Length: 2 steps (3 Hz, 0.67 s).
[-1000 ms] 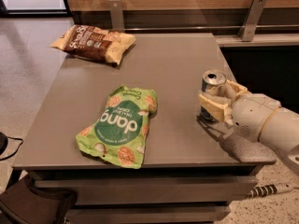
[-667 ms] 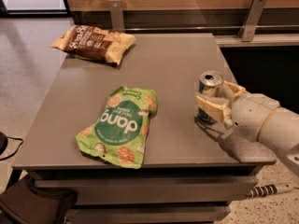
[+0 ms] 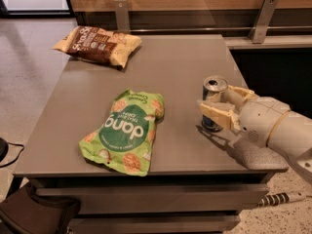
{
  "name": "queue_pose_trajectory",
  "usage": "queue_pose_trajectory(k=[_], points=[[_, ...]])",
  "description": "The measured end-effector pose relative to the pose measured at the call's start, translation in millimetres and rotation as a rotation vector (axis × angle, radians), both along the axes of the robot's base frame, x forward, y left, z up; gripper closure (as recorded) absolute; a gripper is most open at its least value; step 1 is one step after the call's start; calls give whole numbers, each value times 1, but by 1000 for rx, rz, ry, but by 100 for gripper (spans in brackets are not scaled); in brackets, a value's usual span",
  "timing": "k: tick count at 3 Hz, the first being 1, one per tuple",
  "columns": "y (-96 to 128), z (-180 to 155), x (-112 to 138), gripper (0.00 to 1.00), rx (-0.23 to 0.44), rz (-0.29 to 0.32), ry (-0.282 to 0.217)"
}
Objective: Move redbull can near green rice chip bag
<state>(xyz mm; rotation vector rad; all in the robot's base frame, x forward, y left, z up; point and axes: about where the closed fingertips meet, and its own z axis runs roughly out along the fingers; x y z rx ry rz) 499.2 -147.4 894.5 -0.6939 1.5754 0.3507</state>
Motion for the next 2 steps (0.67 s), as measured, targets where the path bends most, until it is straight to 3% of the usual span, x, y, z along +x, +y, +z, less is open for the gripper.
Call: queue_pose_trajectory(k=[1,2], points=[[2,1,0,0,-1,4,-1],[2,1,0,0,-1,4,-1]])
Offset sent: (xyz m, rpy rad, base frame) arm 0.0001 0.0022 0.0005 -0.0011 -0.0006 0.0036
